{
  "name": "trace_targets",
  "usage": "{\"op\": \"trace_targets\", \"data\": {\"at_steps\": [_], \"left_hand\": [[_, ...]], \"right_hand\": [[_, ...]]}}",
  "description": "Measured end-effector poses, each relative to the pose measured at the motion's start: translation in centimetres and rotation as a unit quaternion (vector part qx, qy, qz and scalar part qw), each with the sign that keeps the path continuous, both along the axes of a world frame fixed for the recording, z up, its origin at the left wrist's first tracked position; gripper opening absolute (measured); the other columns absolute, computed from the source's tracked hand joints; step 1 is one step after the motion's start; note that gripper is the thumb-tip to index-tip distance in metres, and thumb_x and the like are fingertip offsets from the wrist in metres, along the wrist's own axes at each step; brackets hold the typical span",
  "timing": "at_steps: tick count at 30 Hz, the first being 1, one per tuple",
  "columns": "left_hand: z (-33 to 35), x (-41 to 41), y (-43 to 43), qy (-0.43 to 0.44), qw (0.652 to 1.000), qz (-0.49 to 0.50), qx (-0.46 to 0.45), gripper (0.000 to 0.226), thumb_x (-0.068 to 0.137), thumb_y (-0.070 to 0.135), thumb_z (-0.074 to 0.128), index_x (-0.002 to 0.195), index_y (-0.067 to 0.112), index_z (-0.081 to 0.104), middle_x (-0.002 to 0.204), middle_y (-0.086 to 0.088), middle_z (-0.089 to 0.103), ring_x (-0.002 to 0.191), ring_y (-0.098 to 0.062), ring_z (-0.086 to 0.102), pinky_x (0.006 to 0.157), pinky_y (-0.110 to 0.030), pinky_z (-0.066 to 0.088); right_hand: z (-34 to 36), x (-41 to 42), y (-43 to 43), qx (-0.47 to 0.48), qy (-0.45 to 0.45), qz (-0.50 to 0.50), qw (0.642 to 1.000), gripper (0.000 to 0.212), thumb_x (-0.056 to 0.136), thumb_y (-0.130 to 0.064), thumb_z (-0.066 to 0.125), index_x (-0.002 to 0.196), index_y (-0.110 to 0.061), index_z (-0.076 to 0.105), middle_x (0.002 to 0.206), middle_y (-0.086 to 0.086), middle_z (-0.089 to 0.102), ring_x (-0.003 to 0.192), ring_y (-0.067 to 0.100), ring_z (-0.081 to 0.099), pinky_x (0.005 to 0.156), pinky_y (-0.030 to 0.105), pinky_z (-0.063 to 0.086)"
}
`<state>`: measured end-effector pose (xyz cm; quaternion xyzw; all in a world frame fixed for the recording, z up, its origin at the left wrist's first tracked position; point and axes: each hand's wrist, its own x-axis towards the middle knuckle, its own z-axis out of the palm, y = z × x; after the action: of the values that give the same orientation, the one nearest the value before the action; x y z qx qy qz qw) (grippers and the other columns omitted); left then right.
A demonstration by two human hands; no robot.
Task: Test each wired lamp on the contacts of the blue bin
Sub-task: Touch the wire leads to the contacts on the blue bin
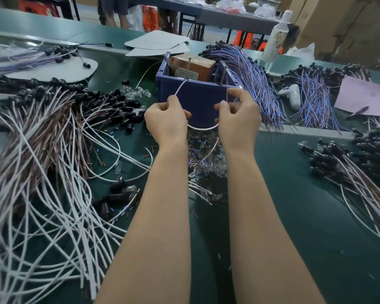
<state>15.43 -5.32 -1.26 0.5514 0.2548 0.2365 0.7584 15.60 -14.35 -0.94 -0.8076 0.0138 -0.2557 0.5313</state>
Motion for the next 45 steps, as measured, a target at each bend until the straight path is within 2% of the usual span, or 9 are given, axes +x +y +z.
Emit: {"op": "trace_targets", "data": {"at_steps": [6, 9, 14, 19, 25, 45], "left_hand": [[-0.08, -0.07, -0.53, -0.037, 0.998, 0.057, 0.015, 0.017, 0.093, 0.017, 0.049, 0.076, 0.013, 0.050, 0.041, 0.006, 0.054, 0.035, 0.000, 0.048, 0.056, -0.023, 0.043], [-0.15, 0.00, -0.62, -0.043, 0.997, 0.051, 0.040, 0.019, 0.094, 0.017, 0.049, 0.075, 0.015, 0.049, 0.049, 0.002, 0.055, 0.034, 0.000, 0.048, 0.052, -0.019, 0.041], [-0.29, 0.18, -0.60, -0.049, 0.995, 0.045, 0.071, 0.023, 0.095, 0.018, 0.050, 0.072, 0.017, 0.047, 0.050, 0.002, 0.055, 0.034, -0.001, 0.048, 0.052, -0.020, 0.042], [-0.42, 0.33, -0.57, -0.049, 0.995, 0.043, 0.076, 0.023, 0.095, 0.018, 0.050, 0.072, 0.017, 0.047, 0.051, 0.001, 0.056, 0.034, 0.000, 0.048, 0.047, -0.014, 0.040], [-0.45, 0.33, -0.62, -0.047, 0.995, 0.050, 0.068, 0.023, 0.095, 0.018, 0.050, 0.072, 0.017, 0.047, 0.048, 0.003, 0.055, 0.034, 0.000, 0.048, 0.053, -0.022, 0.042], [-0.48, 0.38, -0.34, -0.043, 0.996, 0.044, 0.065, 0.024, 0.095, 0.019, 0.050, 0.072, 0.017, 0.046, 0.048, 0.003, 0.055, 0.034, 0.000, 0.048, 0.053, -0.021, 0.042]], "right_hand": [[-0.15, 0.18, -0.15, 0.009, 0.001, -0.011, 1.000, 0.026, 0.093, -0.008, 0.053, 0.118, -0.012, 0.057, 0.085, 0.004, 0.070, 0.079, 0.025, 0.066, 0.084, 0.042, 0.051], [-0.36, 0.19, -0.24, 0.015, 0.005, -0.010, 1.000, 0.025, 0.092, -0.008, 0.052, 0.117, -0.011, 0.057, 0.085, 0.005, 0.070, 0.079, 0.026, 0.066, 0.085, 0.043, 0.051], [-0.41, 0.34, -0.13, 0.009, 0.003, -0.005, 1.000, 0.025, 0.092, -0.008, 0.052, 0.116, -0.012, 0.059, 0.084, 0.003, 0.070, 0.078, 0.024, 0.066, 0.084, 0.040, 0.051], [-0.35, 0.31, 0.07, 0.007, 0.003, 0.009, 1.000, 0.025, 0.092, -0.008, 0.052, 0.115, -0.013, 0.060, 0.083, 0.001, 0.070, 0.076, 0.019, 0.066, 0.083, 0.038, 0.052], [-0.23, 0.26, 0.13, 0.010, 0.004, 0.015, 1.000, 0.026, 0.092, -0.009, 0.053, 0.116, -0.012, 0.061, 0.085, 0.000, 0.071, 0.080, 0.019, 0.066, 0.085, 0.041, 0.052], [-0.08, 0.11, 0.18, 0.017, 0.001, 0.018, 1.000, 0.025, 0.092, -0.009, 0.053, 0.114, -0.011, 0.063, 0.084, 0.002, 0.072, 0.080, 0.019, 0.067, 0.084, 0.044, 0.052]]}}
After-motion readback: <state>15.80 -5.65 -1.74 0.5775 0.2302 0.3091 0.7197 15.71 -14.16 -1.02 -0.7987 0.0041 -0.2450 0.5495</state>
